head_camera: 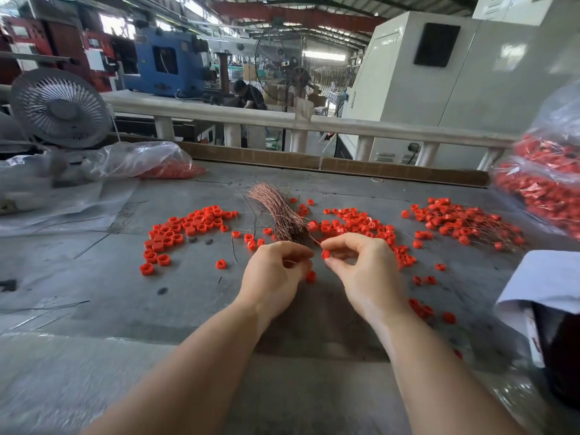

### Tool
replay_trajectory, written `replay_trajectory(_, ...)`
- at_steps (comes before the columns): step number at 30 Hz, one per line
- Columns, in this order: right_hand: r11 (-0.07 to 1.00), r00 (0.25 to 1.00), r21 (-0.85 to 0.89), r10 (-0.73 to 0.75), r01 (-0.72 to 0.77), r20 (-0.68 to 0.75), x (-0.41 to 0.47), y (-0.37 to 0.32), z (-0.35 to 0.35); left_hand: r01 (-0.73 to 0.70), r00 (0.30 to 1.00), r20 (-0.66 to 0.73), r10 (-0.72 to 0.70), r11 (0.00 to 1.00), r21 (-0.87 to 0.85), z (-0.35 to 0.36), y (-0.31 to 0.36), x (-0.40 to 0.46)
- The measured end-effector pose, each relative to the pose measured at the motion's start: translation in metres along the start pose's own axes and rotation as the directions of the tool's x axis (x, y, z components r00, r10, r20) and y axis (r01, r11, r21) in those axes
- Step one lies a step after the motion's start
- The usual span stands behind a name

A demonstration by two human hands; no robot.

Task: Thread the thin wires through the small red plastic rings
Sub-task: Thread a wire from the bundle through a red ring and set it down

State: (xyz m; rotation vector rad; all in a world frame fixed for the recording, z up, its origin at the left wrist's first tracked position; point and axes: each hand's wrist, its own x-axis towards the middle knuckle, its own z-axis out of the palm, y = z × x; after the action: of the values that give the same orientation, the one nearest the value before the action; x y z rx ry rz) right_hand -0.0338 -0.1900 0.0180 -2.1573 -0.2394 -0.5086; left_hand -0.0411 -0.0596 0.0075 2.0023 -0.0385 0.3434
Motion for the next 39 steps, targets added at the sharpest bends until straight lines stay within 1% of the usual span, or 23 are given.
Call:
replay_trajectory(2, 0.999, 0.998, 0.015, -0.041, 0.040, 0.038, -0.002, -0.002, 0.000, 0.001, 1.000, -0.001, -0.001, 0.999, -0.040, 0.000, 0.000, 0.000)
replay_trajectory(6, 0.991, 0.988, 0.066, -0.123, 0.117, 0.091, -0.006, -0.008, -0.003, 0.120, 0.993, 0.033, -0.115, 0.961, -0.249, -0.003, 0.004, 0.000)
replay_trajectory(9, 0.986, 0.982, 0.049, -0.162, 0.157, 0.101, -0.009, -0.010, -0.004, 0.154, 0.988, 0.073, -0.137, 0.920, -0.359, -0.005, 0.005, -0.001)
replay_trajectory(11, 0.987, 0.982, 0.028, -0.160, 0.158, 0.100, -0.010, -0.009, -0.004, 0.159, 0.987, 0.074, -0.141, 0.911, -0.381, -0.006, 0.004, 0.000)
replay_trajectory(14, 0.993, 0.990, 0.004, -0.118, 0.118, 0.083, -0.008, -0.005, -0.002, 0.157, 0.987, 0.045, -0.152, 0.913, -0.376, -0.004, 0.002, 0.000)
replay_trajectory(19, 0.999, 1.000, 0.051, 0.001, 0.000, -0.016, -0.001, 0.005, -0.001, 0.130, 0.990, -0.003, -0.138, 0.945, -0.301, -0.001, 0.001, -0.001)
replay_trajectory(23, 0.993, 0.985, 0.110, 0.067, -0.050, -0.160, 0.004, 0.013, -0.006, 0.144, 0.988, -0.006, -0.152, 0.946, -0.291, -0.002, 0.003, -0.002)
replay_trajectory(27, 0.980, 0.923, 0.180, 0.147, -0.087, -0.355, 0.012, 0.022, -0.015, 0.150, 0.986, -0.025, -0.162, 0.952, -0.268, -0.002, 0.003, -0.002)
replay_trajectory(30, 0.978, 0.872, 0.169, 0.187, -0.122, -0.453, 0.015, 0.030, -0.022, 0.154, 0.986, -0.027, -0.167, 0.951, -0.267, -0.002, 0.003, -0.002)
replay_trajectory(34, 0.972, 0.826, 0.087, 0.231, -0.218, -0.514, 0.019, 0.042, -0.034, 0.167, 0.984, -0.019, -0.178, 0.950, -0.265, -0.002, 0.004, -0.003)
replay_trajectory(39, 0.926, 0.794, 0.017, 0.334, -0.378, -0.508, 0.022, 0.054, -0.040, 0.169, 0.984, -0.013, -0.178, 0.953, -0.252, -0.002, 0.003, -0.002)
